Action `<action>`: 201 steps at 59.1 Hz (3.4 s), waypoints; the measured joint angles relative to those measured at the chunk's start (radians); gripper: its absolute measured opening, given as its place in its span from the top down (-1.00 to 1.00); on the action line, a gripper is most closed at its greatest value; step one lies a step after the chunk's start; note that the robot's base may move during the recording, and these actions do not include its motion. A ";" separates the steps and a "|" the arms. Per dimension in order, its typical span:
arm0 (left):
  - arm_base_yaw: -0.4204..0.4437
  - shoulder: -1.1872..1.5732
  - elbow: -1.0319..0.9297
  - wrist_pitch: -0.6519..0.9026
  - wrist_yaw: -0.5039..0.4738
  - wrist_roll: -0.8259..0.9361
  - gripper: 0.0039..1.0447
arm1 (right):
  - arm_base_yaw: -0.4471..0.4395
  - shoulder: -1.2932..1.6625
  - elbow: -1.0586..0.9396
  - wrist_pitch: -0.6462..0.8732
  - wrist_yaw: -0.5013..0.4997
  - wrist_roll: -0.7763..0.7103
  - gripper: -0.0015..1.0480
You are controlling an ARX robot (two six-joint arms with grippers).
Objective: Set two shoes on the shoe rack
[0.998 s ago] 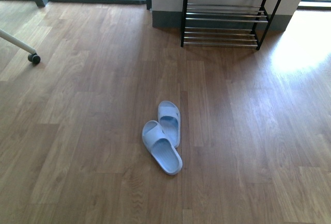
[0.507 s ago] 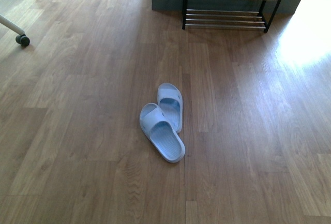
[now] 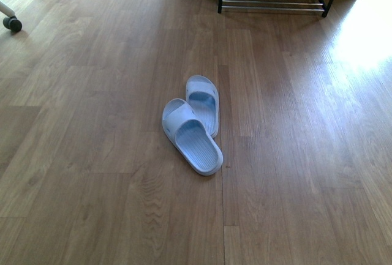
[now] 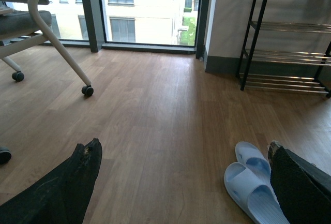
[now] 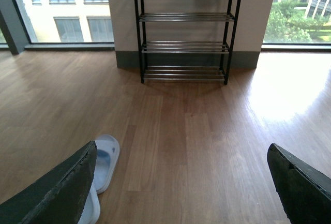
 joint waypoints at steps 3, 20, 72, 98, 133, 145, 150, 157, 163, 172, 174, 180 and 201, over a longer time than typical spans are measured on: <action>0.000 0.000 0.000 0.000 0.000 0.000 -0.83 | 0.000 0.000 0.000 0.000 0.000 0.000 -0.82; 0.000 0.000 0.000 0.000 0.000 0.000 -0.83 | 0.000 0.000 0.000 0.000 0.000 0.000 -0.82; -0.012 0.020 0.010 -0.035 -0.052 -0.031 -0.83 | 0.000 0.001 0.000 0.000 0.001 0.000 -0.82; -0.239 1.735 0.591 0.163 -0.320 -0.459 -0.83 | 0.000 0.002 0.000 0.000 -0.002 0.000 -0.82; -0.288 2.656 1.117 0.204 -0.282 -0.205 -0.83 | 0.000 0.001 0.000 0.000 -0.002 0.000 -0.82; -0.298 2.735 1.220 0.191 -0.225 -0.295 -0.83 | 0.000 0.001 0.000 0.000 -0.002 0.000 -0.82; -0.308 2.764 1.249 0.185 -0.225 -0.299 -0.83 | 0.000 0.001 0.000 0.000 -0.002 0.000 -0.82; -0.318 2.800 1.303 0.155 -0.176 -0.345 -0.83 | 0.000 0.001 0.000 0.000 -0.002 0.000 -0.82; -0.318 2.802 1.310 0.146 -0.145 -0.382 -0.83 | 0.000 0.001 0.000 0.000 -0.002 0.000 -0.82; -0.323 2.810 1.320 0.138 -0.123 -0.414 -0.83 | 0.000 0.001 0.000 0.000 -0.002 0.000 -0.82; -0.323 2.811 1.320 0.138 -0.121 -0.414 -0.83 | 0.000 0.001 0.000 0.000 -0.002 0.000 -0.82; -0.323 2.810 1.320 0.124 -0.102 -0.417 -0.83 | 0.000 0.001 0.000 0.000 -0.002 0.000 -0.82; -0.335 2.737 1.251 0.117 0.013 -0.420 -0.83 | 0.000 0.001 0.000 0.000 -0.002 0.000 -0.82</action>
